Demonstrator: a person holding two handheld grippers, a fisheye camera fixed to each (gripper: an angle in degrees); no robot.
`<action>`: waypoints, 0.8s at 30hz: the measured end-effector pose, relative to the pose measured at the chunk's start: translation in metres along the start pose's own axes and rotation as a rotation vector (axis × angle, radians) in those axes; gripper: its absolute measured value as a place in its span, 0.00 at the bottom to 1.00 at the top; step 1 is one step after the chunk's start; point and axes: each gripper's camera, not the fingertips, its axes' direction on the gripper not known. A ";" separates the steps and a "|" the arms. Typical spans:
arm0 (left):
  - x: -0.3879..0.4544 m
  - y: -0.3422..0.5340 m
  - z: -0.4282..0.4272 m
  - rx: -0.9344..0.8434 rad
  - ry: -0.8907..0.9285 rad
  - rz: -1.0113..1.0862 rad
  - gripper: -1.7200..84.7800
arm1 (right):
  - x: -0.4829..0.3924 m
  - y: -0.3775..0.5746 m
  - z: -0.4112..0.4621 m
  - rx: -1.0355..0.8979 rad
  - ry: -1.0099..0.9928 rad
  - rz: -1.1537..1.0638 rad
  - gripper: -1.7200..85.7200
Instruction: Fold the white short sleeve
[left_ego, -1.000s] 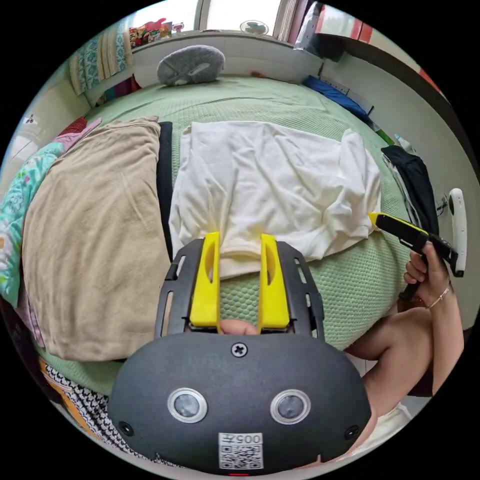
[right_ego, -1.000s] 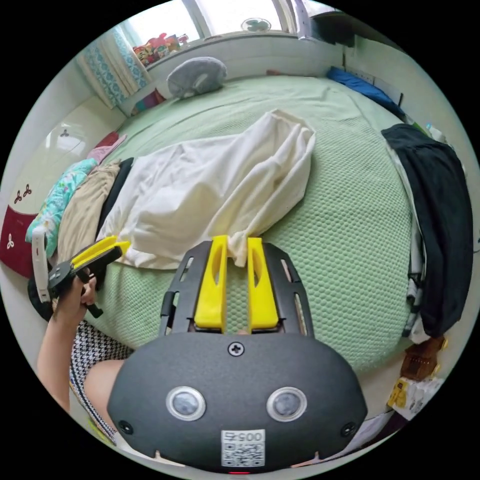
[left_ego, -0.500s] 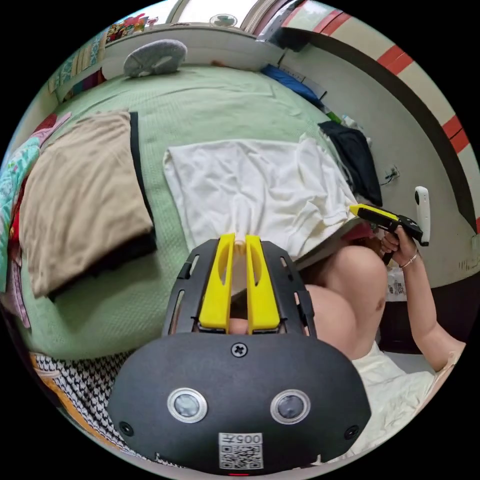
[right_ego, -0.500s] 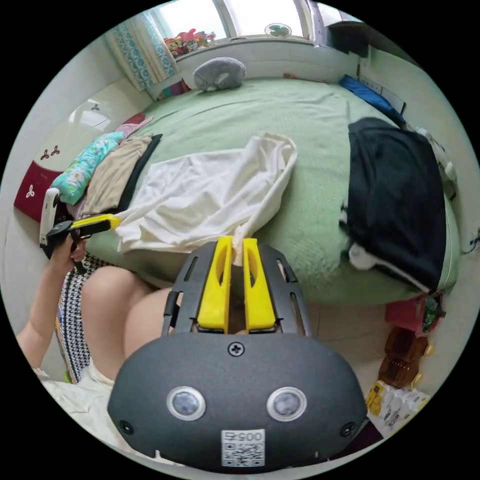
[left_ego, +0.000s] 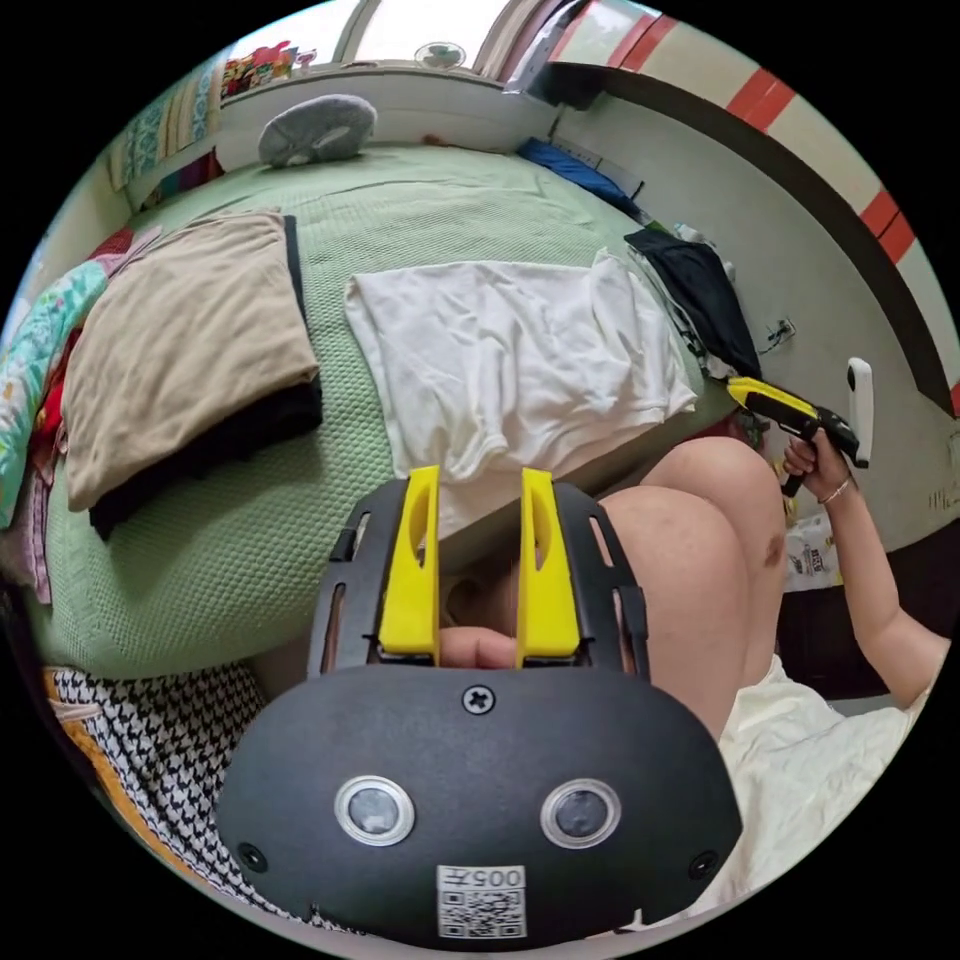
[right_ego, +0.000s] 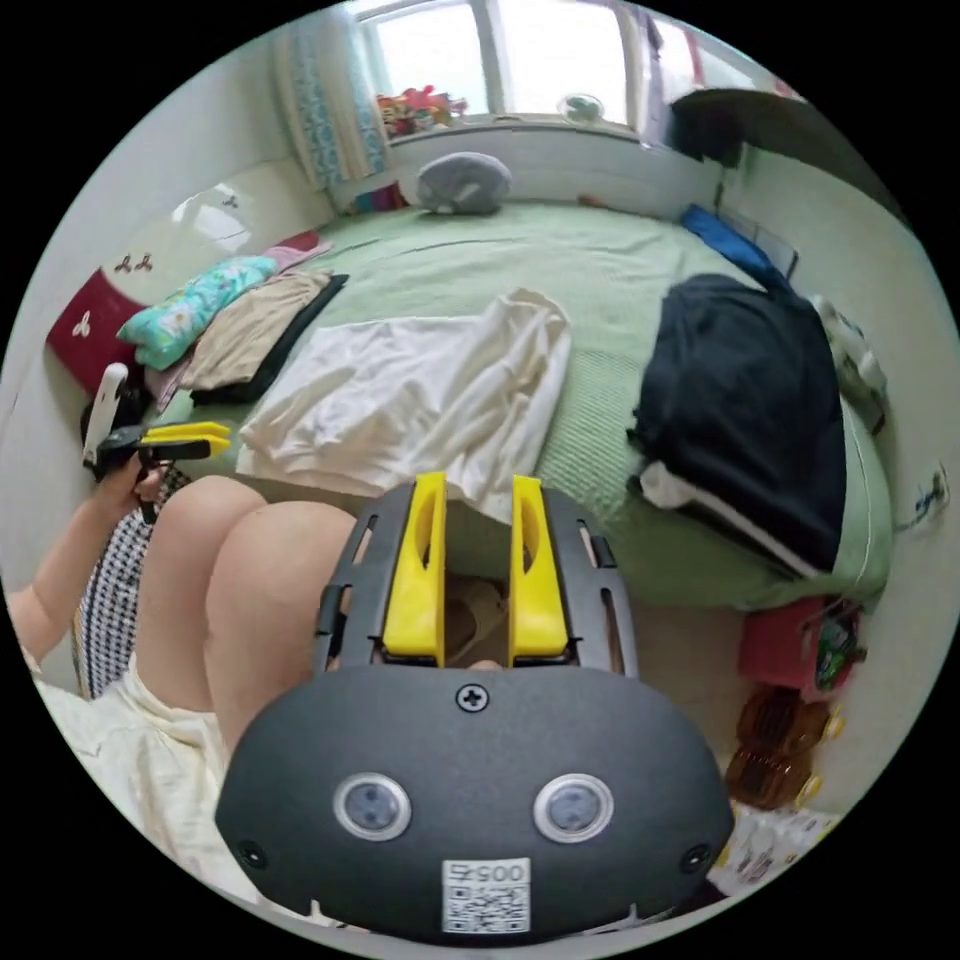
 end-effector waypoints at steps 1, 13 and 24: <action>0.001 0.000 0.001 -0.002 -0.005 0.006 0.17 | -0.006 -0.003 0.004 -0.006 0.005 -0.024 0.12; -0.012 0.005 0.013 -0.059 -0.047 -0.060 0.08 | -0.054 -0.040 0.069 -0.227 0.113 -0.170 0.07; -0.042 0.005 -0.098 0.132 0.088 -0.038 0.05 | -0.015 -0.062 0.001 -0.085 -0.068 -0.103 0.00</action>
